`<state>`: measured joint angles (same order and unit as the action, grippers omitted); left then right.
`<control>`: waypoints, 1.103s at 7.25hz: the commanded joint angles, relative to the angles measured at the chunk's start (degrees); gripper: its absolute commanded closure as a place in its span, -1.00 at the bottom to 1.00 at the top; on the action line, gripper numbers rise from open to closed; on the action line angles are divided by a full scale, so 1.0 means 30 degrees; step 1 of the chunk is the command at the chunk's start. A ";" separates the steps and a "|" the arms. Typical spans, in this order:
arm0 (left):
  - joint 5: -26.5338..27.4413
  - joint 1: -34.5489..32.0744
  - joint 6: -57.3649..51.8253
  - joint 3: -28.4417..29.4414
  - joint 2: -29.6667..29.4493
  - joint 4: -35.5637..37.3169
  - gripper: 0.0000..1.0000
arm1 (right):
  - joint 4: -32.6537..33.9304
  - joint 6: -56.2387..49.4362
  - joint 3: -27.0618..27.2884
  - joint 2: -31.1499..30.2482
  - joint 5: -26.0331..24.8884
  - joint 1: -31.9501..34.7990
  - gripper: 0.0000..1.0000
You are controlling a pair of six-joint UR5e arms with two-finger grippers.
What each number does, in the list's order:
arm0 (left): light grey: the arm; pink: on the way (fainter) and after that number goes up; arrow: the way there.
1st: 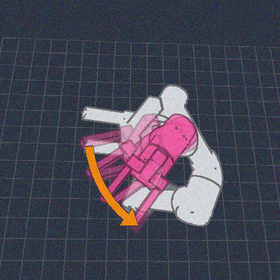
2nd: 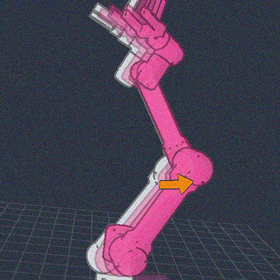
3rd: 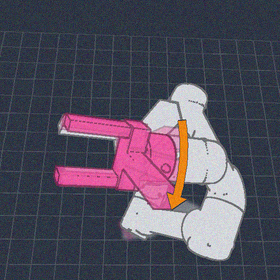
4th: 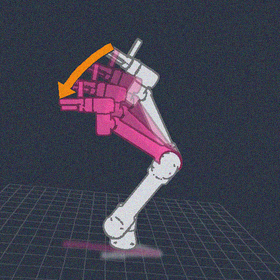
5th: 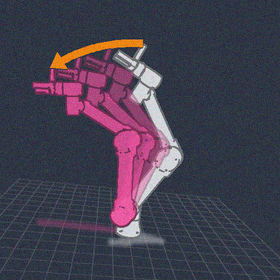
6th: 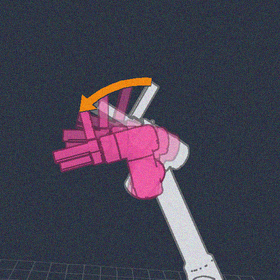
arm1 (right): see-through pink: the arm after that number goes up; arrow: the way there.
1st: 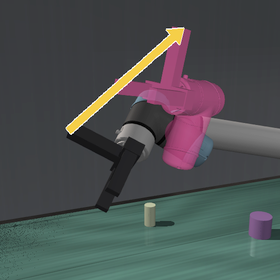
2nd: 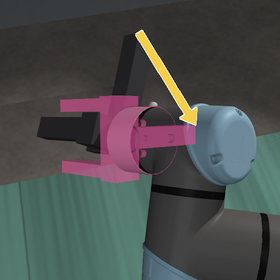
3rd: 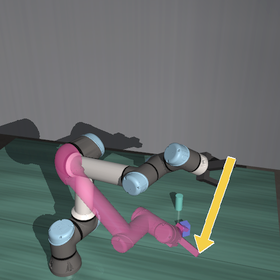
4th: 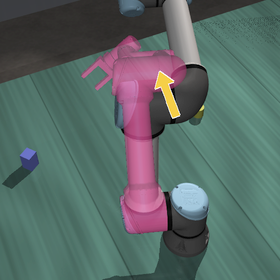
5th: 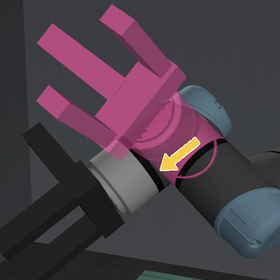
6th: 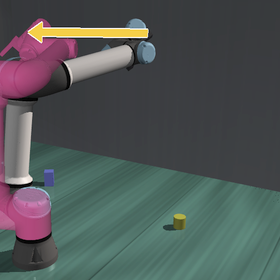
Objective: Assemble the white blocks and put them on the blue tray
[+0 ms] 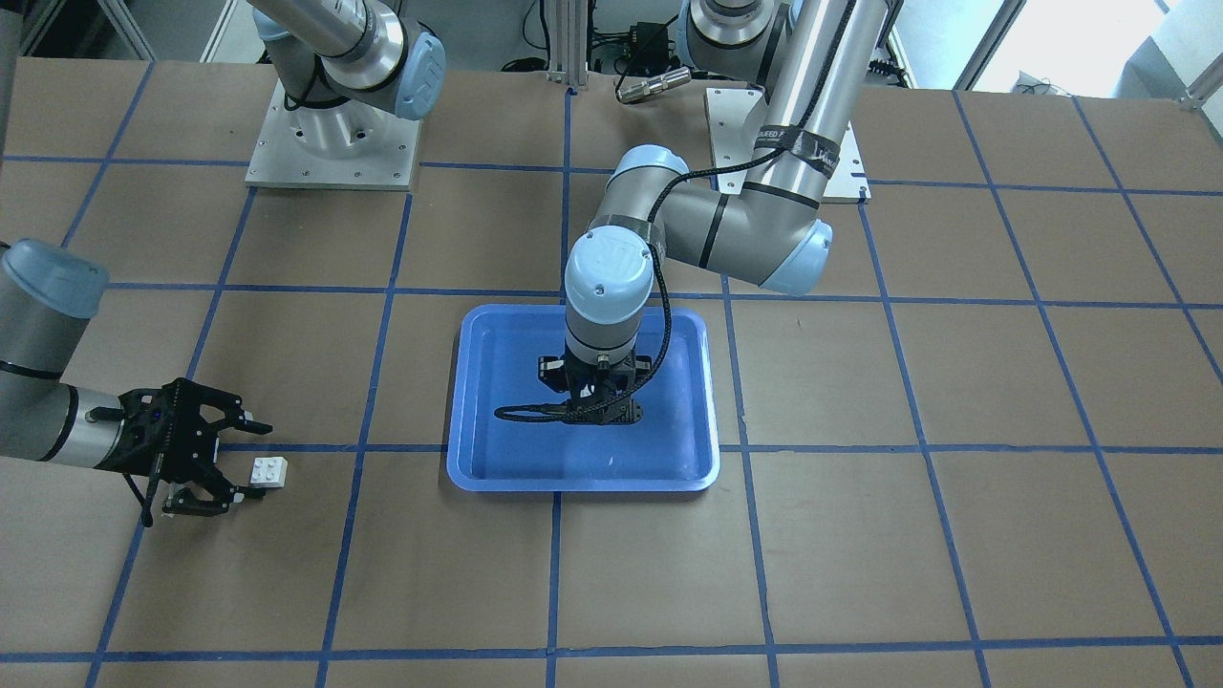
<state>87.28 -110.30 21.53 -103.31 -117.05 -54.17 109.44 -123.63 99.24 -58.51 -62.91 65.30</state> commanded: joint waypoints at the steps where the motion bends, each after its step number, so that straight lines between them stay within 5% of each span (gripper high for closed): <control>1: -0.0061 0.0000 -0.0057 0.0244 0.0108 0.0011 -0.55 | 0.0667 0.0018 -0.0003 -0.0039 -0.0124 0.0059 1.00; 3: 0.0086 0.1482 -0.2039 0.0920 0.0811 -0.0540 -0.67 | 0.0348 0.0397 0.0113 -0.1115 -0.0154 0.0321 1.00; 5: -0.0178 0.2780 -0.2979 0.0252 0.1221 -0.1129 0.10 | -0.0880 0.4273 0.0231 -0.3280 0.0079 0.1664 1.00; 8: -0.1081 0.2783 -0.3750 -0.0954 0.1340 -0.0838 0.68 | -0.0363 0.5879 0.3146 -0.5393 0.1917 0.3340 1.00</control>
<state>85.59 -102.02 10.49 -105.26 -113.13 -56.65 107.31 -107.05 104.08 -72.07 -60.20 74.13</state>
